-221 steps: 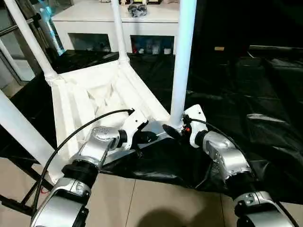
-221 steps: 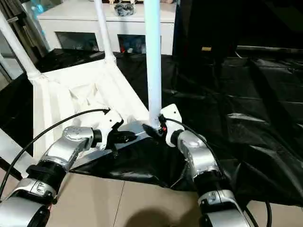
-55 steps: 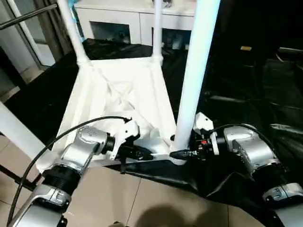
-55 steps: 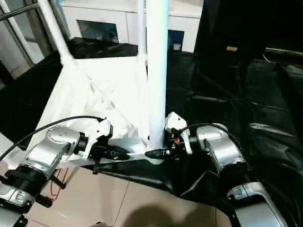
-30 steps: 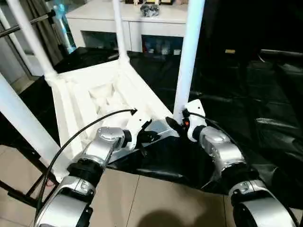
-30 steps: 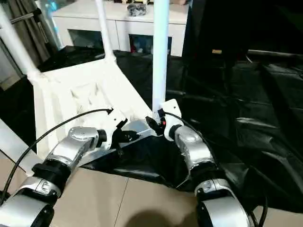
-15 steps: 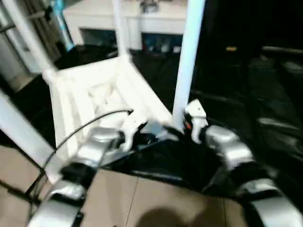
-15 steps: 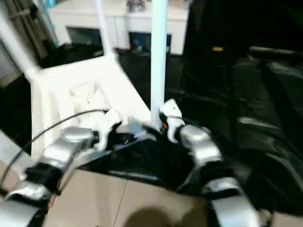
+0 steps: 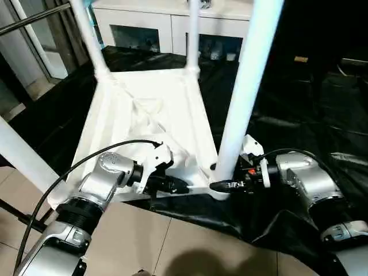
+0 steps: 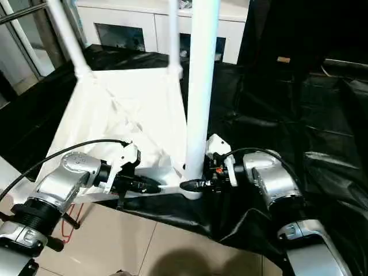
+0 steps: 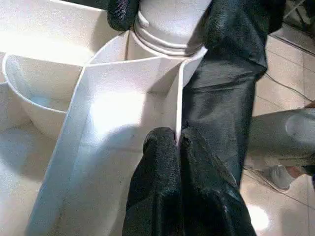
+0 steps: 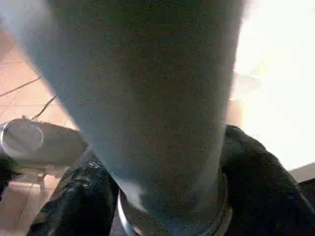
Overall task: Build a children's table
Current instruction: Rotate leg to tighten
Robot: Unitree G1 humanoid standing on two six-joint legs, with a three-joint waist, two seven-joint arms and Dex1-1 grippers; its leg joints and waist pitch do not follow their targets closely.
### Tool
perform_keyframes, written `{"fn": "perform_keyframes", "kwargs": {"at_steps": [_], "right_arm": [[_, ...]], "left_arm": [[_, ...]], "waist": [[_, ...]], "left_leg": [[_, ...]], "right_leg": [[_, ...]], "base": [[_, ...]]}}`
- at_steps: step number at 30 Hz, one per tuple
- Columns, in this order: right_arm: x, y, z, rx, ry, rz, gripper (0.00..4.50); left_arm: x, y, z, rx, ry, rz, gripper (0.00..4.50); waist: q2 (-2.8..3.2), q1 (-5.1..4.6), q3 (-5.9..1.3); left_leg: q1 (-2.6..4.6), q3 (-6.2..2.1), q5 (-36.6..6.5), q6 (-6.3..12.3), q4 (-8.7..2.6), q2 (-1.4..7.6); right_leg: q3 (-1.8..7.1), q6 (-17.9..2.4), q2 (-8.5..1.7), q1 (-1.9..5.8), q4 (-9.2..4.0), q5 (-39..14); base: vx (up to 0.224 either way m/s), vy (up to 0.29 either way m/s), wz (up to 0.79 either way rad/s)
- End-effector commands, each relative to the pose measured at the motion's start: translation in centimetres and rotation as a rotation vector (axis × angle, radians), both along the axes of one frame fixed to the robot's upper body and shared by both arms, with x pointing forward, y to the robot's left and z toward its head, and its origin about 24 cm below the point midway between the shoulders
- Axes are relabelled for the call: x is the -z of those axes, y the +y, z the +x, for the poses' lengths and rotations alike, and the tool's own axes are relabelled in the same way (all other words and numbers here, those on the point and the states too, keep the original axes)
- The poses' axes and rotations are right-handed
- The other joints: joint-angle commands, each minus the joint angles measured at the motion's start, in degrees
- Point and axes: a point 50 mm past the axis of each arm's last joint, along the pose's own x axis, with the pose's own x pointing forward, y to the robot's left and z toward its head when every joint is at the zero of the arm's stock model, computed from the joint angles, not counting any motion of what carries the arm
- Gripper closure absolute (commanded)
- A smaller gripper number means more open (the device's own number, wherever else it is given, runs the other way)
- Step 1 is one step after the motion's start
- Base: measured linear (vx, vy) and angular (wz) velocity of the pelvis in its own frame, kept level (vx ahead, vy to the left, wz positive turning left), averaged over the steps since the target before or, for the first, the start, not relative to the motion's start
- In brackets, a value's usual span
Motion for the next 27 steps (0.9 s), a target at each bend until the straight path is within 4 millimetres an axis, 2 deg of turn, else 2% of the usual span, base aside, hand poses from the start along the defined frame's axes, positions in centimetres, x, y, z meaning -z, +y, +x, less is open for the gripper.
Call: {"fn": "perform_keyframes", "kwargs": {"at_steps": [1,3,4,8,9,10,11,12,14,15,16,17,18,19,20,21,22,25,26,27], "right_arm": [[0.0,1.2,-0.7,-0.095,0.011,0.003,1.90],[0.2,1.4,-0.7,-0.090,0.009,0.004,1.95],[0.4,1.5,-0.8,-0.080,0.013,0.012,1.97],[1.0,1.9,-1.1,-0.022,0.025,0.035,2.02],[1.3,2.1,-1.0,0.019,0.027,0.038,2.02],[1.5,2.1,-1.0,0.045,0.029,0.039,2.02],[1.9,2.3,-0.9,0.104,0.022,0.044,2.02],[2.5,2.6,-0.7,0.183,0.012,0.034,2.02],[3.6,3.1,-0.3,0.314,-0.004,0.004,2.02],[3.7,3.1,-0.3,0.325,-0.005,0.000,2.02],[4.8,4.0,0.2,0.479,-0.005,-0.032,2.02],[5.0,4.3,0.3,0.514,0.000,-0.034,2.02],[5.0,4.3,0.3,0.514,0.000,-0.034,2.02],[5.2,4.8,0.5,0.561,0.012,-0.030,2.02],[5.4,5.7,0.8,0.657,0.028,-0.033,2.02],[5.5,6.2,1.0,0.688,0.030,-0.042,2.02],[5.5,6.9,1.2,0.707,0.029,-0.040,2.02],[4.8,8.8,1.1,0.660,0.006,0.024,2.02],[4.5,9.3,1.0,0.631,0.010,0.068,1.67],[4.5,9.3,1.0,0.631,0.010,0.068,1.67]], "left_arm": [[-0.7,-0.6,0.3,0.024,-0.023,-0.032,4.50],[-0.7,-0.6,0.4,0.012,-0.030,-0.031,4.50],[-0.7,-0.7,0.5,0.001,-0.034,-0.033,4.50],[-0.7,-1.0,0.7,-0.049,-0.035,-0.056,4.50],[-0.7,-1.0,0.8,-0.072,-0.038,-0.060,4.50],[-0.6,-1.1,0.9,-0.086,-0.040,-0.062,4.50],[-0.6,-1.2,1.2,-0.127,-0.046,-0.062,4.50],[-0.5,-1.4,1.4,-0.163,-0.055,-0.064,4.50],[-0.4,-1.8,1.8,-0.226,-0.066,-0.066,4.50],[-0.4,-1.9,1.9,-0.231,-0.066,-0.065,4.50],[-0.1,-2.6,2.4,-0.310,-0.081,-0.043,4.50],[-0.1,-2.8,2.5,-0.328,-0.084,-0.038,4.50],[-0.1,-2.8,2.5,-0.328,-0.084,-0.038,4.50],[0.0,-3.1,2.6,-0.354,-0.090,-0.033,4.50],[0.0,-3.6,3.0,-0.424,-0.099,-0.026,4.50],[0.0,-4.0,3.1,-0.439,-0.099,-0.029,4.50],[0.0,-4.4,3.2,-0.458,-0.106,-0.031,4.50],[-0.2,-5.3,3.0,-0.454,-0.109,-0.051,4.50],[-0.3,-5.4,3.0,-0.442,-0.114,-0.054,4.50],[-0.3,-5.4,3.0,-0.442,-0.114,-0.054,4.50]], "waist": [[-0.48,-0.07,-3.62],[-0.61,-0.09,-3.61],[-0.35,-0.06,-3.65],[-0.48,-0.07,-3.65],[-0.12,-0.10,-3.62],[-0.37,-0.31,-3.53],[-0.36,-0.36,-3.50],[-0.27,-0.54,-3.40],[-0.42,-1.03,-3.25],[-0.37,-1.16,-3.26],[-0.30,-1.90,-2.95],[-0.24,-2.21,-2.84],[-0.36,-2.49,-2.75],[-0.33,-2.51,-2.81],[-0.26,-2.72,-2.70],[-0.30,-3.01,-2.60],[-0.34,-3.19,-2.66],[-0.41,-3.60,-2.59],[-0.40,-3.60,-2.65],[-0.35,-3.59,-2.71]], "left_leg": [[0.70,-0.27,-10.96,4.22,-4.00,1.47],[0.65,-0.30,-11.12,3.96,-4.03,1.44],[0.67,-0.34,-11.11,3.84,-4.01,1.41],[0.63,-0.32,-10.65,3.73,-4.02,1.40],[0.57,-0.42,-10.73,3.49,-4.08,1.37],[0.56,-0.41,-11.50,3.21,-4.19,1.32],[0.62,-0.42,-12.22,3.00,-4.24,1.28],[0.74,-0.43,-13.34,2.36,-4.34,1.31],[0.67,-0.62,-14.97,1.27,-4.56,1.05],[0.76,-0.69,-15.28,0.82,-4.59,1.08],[0.83,-0.77,-17.15,-0.02,-4.72,0.93],[0.87,-0.86,-17.97,-0.41,-4.81,0.86],[1.02,-1.08,-19.46,-0.66,-4.81,0.64],[1.12,-1.10,-19.87,-0.49,-4.76,0.63],[1.43,-1.04,-20.68,-0.37,-4.80,0.68],[1.74,-1.07,-22.07,-0.61,-4.75,0.44],[1.53,-1.23,-22.05,-0.52,-4.81,0.42],[1.53,-1.34,-23.53,-0.04,-4.85,0.33],[1.47,-1.35,-23.60,0.34,-4.89,0.38],[1.45,-1.38,-23.39,0.46,-4.97,0.45]], "right_leg": [[2.38,-14.50,-1.83,3.13,-3.29,-10.30],[2.37,-14.29,-1.82,3.16,-3.28,-10.60],[2.36,-14.30,-1.85,3.18,-3.25,-10.65],[2.39,-14.25,-1.74,3.16,-3.24,-9.93],[2.37,-14.11,-1.78,3.25,-3.20,-10.18],[2.30,-13.81,-1.72,3.22,-3.44,-11.20],[2.27,-13.62,-1.72,3.21,-3.53,-12.23],[2.37,-13.17,-1.78,3.02,-3.76,-14.00],[2.27,-11.67,-1.83,3.14,-4.20,-17.93],[2.30,-11.23,-1.93,3.05,-4.30,-19.10],[2.26,-10.03,-1.83,2.66,-4.76,-22.90],[2.17,-9.54,-1.81,2.57,-4.93,-24.51],[1.91,-7.96,-1.92,2.69,-5.44,-28.57],[1.98,-7.37,-2.01,2.69,-5.64,-29.42],[2.14,-7.08,-1.85,2.17,-5.84,-29.82],[1.87,-6.43,-1.66,1.90,-6.17,-31.87],[1.77,-5.87,-1.74,2.12,-6.24,-32.51],[1.56,-4.72,-1.66,1.88,-6.66,-34.21],[1.61,-4.43,-1.78,1.84,-6.76,-34.32],[1.64,-4.49,-1.77,1.89,-6.71,-33.74]], "base": [[0.000,0.000,0.00],[0.000,0.000,0.00],[0.000,0.000,0.00],[0.000,0.000,0.00],[0.000,0.000,0.00],[0.000,0.000,0.00],[0.000,0.000,0.00],[0.000,0.000,0.00],[0.000,0.000,0.00],[0.000,0.000,0.00],[0.000,0.000,0.00],[0.000,0.000,0.00],[0.000,0.000,0.00],[0.000,0.000,0.00],[0.000,0.000,0.00],[0.000,0.000,0.00],[0.000,0.000,0.00],[0.000,0.000,0.00],[0.000,0.000,0.00],[0.000,0.000,0.00]]}}
